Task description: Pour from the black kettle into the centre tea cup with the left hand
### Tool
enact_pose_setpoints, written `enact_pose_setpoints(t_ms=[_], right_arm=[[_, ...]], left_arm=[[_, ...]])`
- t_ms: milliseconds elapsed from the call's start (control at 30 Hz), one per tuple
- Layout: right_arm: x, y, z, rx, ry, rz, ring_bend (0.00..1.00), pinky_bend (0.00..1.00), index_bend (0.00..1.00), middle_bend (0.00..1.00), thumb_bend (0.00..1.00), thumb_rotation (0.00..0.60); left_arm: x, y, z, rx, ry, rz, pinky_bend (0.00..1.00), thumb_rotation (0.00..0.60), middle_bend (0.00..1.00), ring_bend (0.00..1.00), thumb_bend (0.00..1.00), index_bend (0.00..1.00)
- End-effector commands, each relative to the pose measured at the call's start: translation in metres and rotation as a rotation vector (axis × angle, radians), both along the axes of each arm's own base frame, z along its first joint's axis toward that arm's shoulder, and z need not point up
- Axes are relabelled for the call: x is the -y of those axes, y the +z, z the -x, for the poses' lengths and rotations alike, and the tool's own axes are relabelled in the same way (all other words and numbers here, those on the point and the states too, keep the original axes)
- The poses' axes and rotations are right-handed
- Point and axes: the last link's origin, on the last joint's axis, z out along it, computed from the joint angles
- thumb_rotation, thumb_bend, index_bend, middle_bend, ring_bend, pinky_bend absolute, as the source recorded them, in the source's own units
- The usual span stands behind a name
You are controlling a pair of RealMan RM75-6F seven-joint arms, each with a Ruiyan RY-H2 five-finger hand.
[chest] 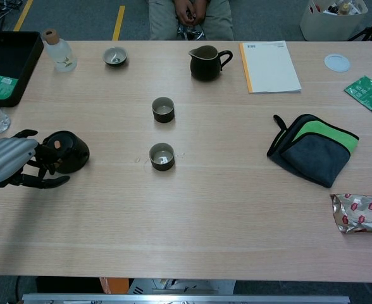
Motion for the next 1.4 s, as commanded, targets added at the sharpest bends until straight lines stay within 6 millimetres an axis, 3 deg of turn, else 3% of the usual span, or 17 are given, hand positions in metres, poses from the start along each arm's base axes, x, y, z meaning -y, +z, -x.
enact_pose_setpoints(t_ms=[33, 633, 733, 900, 1400], right_arm=[[0.0, 0.001, 0.0, 0.0, 0.001, 0.003, 0.11, 0.2, 0.09, 0.22, 0.06, 0.6], [0.0, 0.002, 0.002, 0.008, -0.004, 0.018, 0.11, 0.2, 0.09, 0.22, 0.06, 0.6], [0.0, 0.002, 0.003, 0.01, -0.008, 0.018, 0.11, 0.2, 0.09, 0.22, 0.06, 0.6], [-0.001, 0.003, 0.004, 0.013, -0.01, 0.024, 0.11, 0.2, 0.09, 0.22, 0.06, 0.6], [-0.003, 0.002, 0.006, 0.023, -0.008, 0.025, 0.11, 0.2, 0.09, 0.22, 0.06, 0.6]], left_arm=[[-0.001, -0.001, 0.0, 0.005, -0.007, -0.006, 0.0, 0.239, 0.71, 0.49, 0.16, 0.6], [-0.033, 0.0, -0.018, 0.124, -0.057, -0.108, 0.0, 0.223, 0.92, 0.68, 0.16, 0.78], [-0.04, 0.0, -0.02, 0.132, -0.056, -0.137, 0.0, 0.277, 0.98, 0.74, 0.16, 0.83], [-0.049, 0.004, -0.024, 0.139, -0.054, -0.17, 0.0, 0.338, 1.0, 0.76, 0.16, 0.86], [-0.068, 0.022, -0.036, 0.205, -0.005, -0.261, 0.0, 0.338, 1.0, 0.82, 0.16, 0.92]])
